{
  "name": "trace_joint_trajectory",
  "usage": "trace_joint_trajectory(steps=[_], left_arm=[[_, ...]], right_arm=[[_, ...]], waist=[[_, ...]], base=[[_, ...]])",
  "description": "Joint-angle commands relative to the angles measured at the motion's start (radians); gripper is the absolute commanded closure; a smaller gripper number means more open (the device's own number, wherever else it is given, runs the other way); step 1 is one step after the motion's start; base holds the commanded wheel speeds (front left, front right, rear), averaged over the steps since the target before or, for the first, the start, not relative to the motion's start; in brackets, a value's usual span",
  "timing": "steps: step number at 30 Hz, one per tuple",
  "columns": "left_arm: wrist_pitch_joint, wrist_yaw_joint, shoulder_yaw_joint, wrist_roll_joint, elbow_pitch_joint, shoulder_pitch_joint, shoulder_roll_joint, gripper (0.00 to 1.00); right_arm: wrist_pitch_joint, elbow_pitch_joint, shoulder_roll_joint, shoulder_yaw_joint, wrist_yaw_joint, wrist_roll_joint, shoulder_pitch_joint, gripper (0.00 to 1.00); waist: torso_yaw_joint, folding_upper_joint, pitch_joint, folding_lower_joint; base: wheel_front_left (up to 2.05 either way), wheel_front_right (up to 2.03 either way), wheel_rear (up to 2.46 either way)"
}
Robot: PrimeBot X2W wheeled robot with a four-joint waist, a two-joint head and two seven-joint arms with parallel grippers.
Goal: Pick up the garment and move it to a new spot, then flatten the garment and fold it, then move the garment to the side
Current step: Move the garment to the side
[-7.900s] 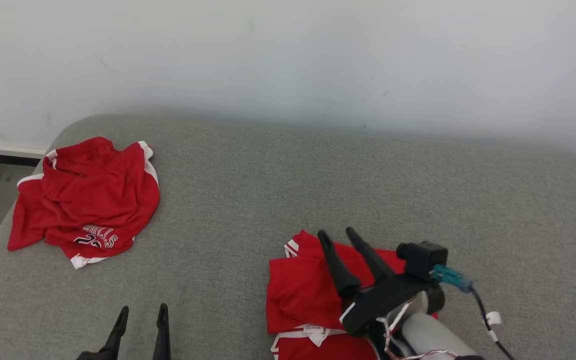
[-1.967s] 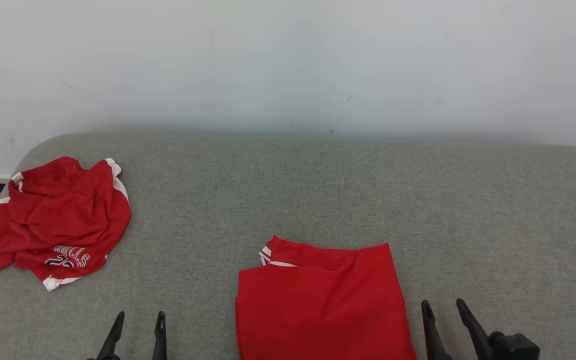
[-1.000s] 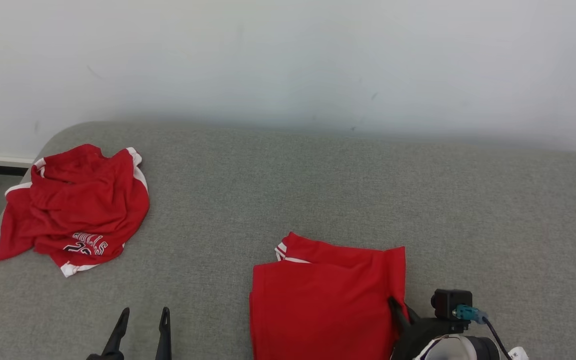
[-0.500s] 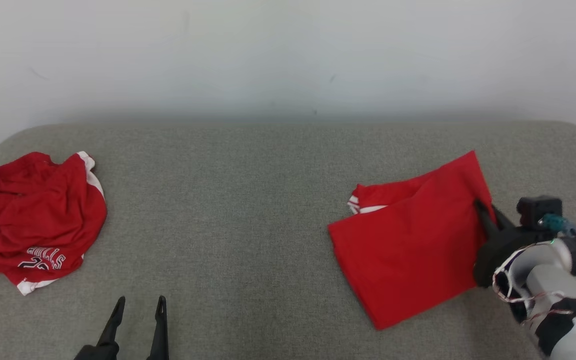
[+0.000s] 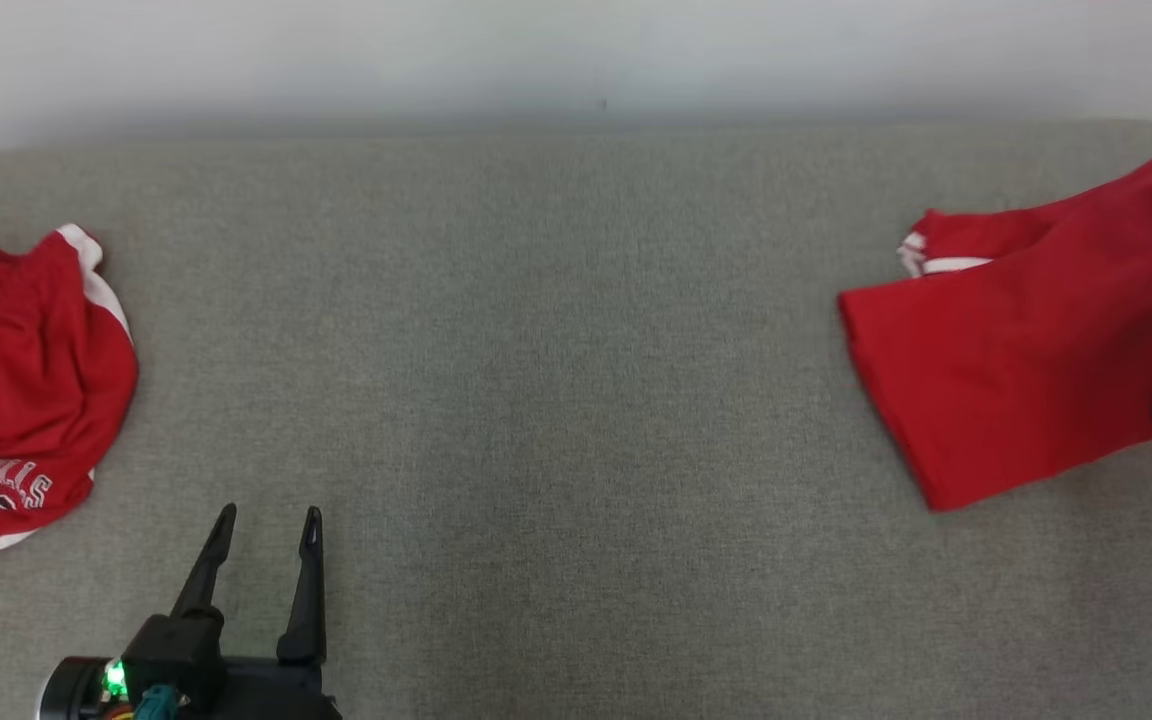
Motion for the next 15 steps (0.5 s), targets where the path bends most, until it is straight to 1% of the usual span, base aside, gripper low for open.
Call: trace_joint_trajectory(steps=[1,7,14,15], left_arm=[[-0.002,-0.006,-0.003,0.007,-0.004,-0.017,0.008,0.0],[-0.002,-0.004,-0.012,0.005,-0.017,-0.043,0.026,0.0],[-0.002,-0.005,-0.015,0.008,-0.029,-0.054,0.031,0.0],[-0.002,-0.005,-0.015,0.009,-0.029,-0.056,0.031,0.0]], right_arm=[[0.002,0.007,-0.014,0.002,-0.002,-0.003,-0.023,1.0],[0.01,0.058,-0.079,0.01,-0.002,-0.013,-0.091,1.0],[0.014,0.104,-0.113,0.012,-0.002,-0.023,-0.139,1.0],[0.01,0.109,-0.119,0.011,-0.002,-0.027,-0.146,0.68]], waist=[[-0.005,-0.0003,0.047,-0.0002],[0.004,-0.0003,0.089,-0.0002],[0.007,-0.0003,0.11,-0.0002],[0.008,-0.0003,0.11,-0.0002]], base=[[0.0,0.0,0.0],[0.0,0.0,0.0],[0.0,0.0,0.0],[0.0,0.0,0.0]])
